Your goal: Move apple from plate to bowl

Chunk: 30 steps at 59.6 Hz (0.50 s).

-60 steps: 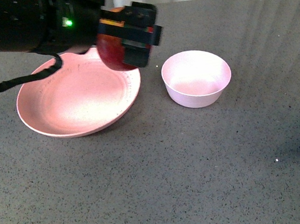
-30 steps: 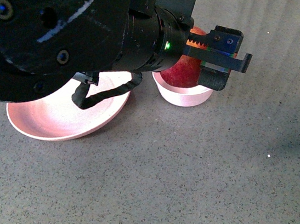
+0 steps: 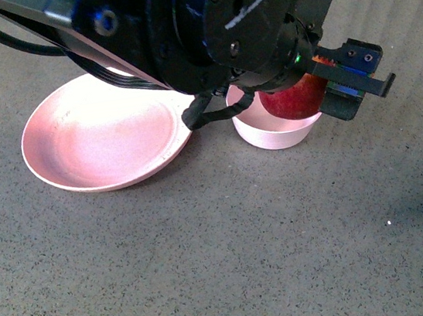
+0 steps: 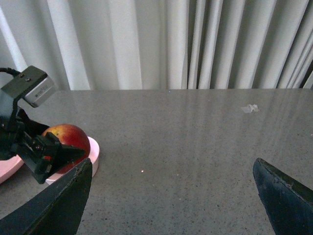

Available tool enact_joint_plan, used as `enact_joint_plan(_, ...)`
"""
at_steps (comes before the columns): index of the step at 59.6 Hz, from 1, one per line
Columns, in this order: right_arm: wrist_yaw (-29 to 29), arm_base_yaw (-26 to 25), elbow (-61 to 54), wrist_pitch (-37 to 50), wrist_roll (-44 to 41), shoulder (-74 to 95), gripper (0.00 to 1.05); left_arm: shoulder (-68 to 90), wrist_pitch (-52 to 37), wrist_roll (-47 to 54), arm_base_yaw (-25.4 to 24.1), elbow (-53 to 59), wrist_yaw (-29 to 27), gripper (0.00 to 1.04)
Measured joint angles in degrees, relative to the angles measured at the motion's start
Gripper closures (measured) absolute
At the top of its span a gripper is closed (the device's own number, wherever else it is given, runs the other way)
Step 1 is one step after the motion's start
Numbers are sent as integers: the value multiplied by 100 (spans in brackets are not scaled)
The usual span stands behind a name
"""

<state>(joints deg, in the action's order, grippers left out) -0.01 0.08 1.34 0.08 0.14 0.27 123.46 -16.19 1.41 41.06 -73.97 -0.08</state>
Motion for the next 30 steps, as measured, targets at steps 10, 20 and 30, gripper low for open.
enact_joint_plan(10,0,0,0,0,0,0,9,173,61,44,22,-146,-66,27)
enact_joint_plan(20,0,0,0,0,0,0,9,466,208,33,-24,-455,-249,27)
enact_joint_plan(30,2,0,0,0,2,0,9,533,284,22,-46,-581,-306,27)
